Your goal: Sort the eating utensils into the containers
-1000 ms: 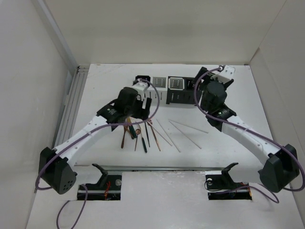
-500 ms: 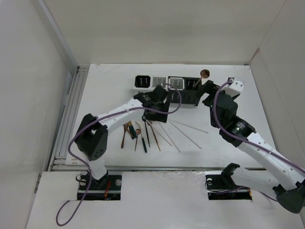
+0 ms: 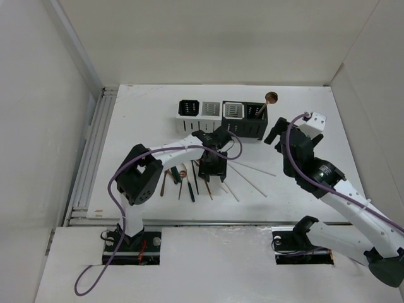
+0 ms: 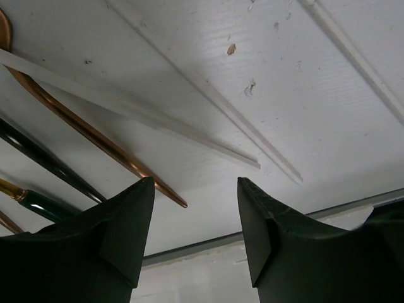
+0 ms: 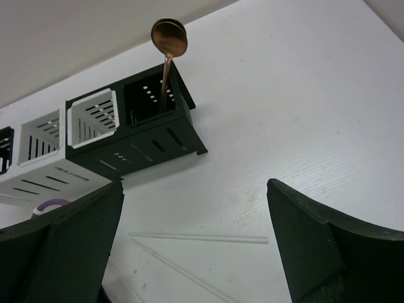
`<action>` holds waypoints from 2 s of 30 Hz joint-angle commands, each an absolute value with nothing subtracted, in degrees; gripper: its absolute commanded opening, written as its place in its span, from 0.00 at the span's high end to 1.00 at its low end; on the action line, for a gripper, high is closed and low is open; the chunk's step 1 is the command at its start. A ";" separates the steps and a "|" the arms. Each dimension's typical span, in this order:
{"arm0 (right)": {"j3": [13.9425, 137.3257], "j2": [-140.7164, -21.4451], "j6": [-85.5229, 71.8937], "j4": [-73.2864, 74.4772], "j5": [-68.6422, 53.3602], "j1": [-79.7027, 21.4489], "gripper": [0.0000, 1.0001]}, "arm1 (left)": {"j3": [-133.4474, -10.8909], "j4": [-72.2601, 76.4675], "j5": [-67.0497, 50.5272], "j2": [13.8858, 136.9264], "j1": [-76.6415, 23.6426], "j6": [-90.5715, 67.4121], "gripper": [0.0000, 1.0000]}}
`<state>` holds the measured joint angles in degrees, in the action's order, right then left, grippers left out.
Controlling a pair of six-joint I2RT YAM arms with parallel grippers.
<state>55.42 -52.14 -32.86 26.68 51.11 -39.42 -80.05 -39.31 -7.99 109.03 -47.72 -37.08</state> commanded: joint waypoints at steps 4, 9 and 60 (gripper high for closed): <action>58.54 -46.68 -35.95 31.90 52.21 -39.64 0.02 | -79.97 -39.20 -8.89 113.54 -48.25 -41.22 0.50; 58.54 -42.81 -35.95 34.62 52.73 -39.64 0.04 | -82.35 -38.68 -5.55 115.40 -47.12 -41.83 0.51; 62.58 -62.22 -5.80 2.02 24.43 -40.69 0.00 | -73.85 35.94 20.66 94.92 -28.39 9.50 1.00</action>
<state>59.94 -62.04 -7.18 7.20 24.16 -40.21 -75.59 27.03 20.64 96.88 -29.91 8.23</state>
